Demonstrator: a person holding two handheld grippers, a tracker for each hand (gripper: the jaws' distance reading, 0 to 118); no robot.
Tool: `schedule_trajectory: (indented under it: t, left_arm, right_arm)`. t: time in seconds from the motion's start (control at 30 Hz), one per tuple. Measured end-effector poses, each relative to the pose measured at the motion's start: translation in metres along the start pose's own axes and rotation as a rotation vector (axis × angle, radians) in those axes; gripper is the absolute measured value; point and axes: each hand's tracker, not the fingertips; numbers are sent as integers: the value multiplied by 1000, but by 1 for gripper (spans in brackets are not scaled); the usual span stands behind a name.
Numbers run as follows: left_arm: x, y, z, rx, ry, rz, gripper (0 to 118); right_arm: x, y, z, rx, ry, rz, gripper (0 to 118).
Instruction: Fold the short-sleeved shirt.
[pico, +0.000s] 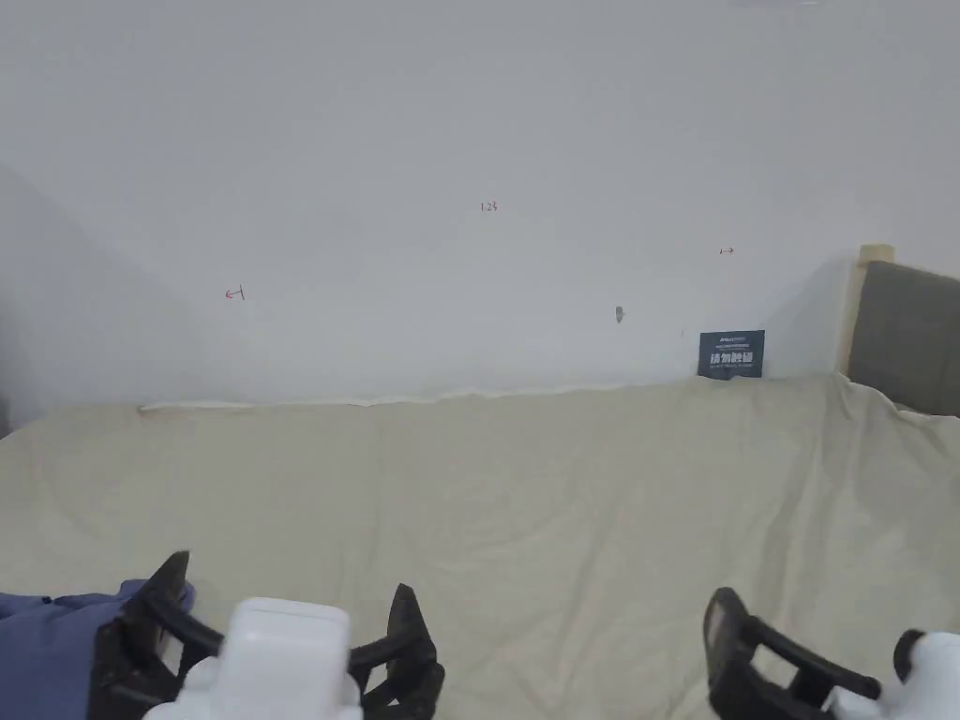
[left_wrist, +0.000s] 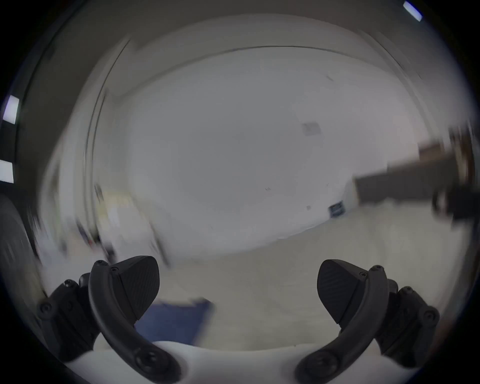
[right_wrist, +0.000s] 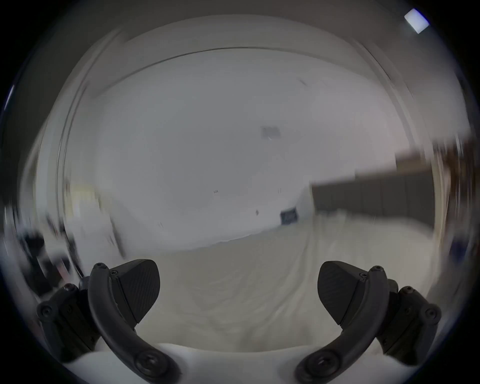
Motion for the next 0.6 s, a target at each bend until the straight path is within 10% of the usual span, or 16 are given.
schedule_trajectory:
  t: [0.13, 0.23, 0.43, 0.6]
  left_arm:
    - [37, -13, -1, 227, 214, -778, 118]
    - [46, -28, -3, 311, 220, -1015, 118]
    - [23, -16, -4, 119, 100, -577, 118]
    - [-27, -4, -27, -171, -35, 114, 118]
  right_arm:
    - [55, -23, -9, -189, -31, -866, 118]
    - [78, -52, -8, -262, -224, -1112, 118]
    - [74, -36, -2, -158, -230, -677, 118]
    - [15, 13, -1, 30, -57, -68, 118]
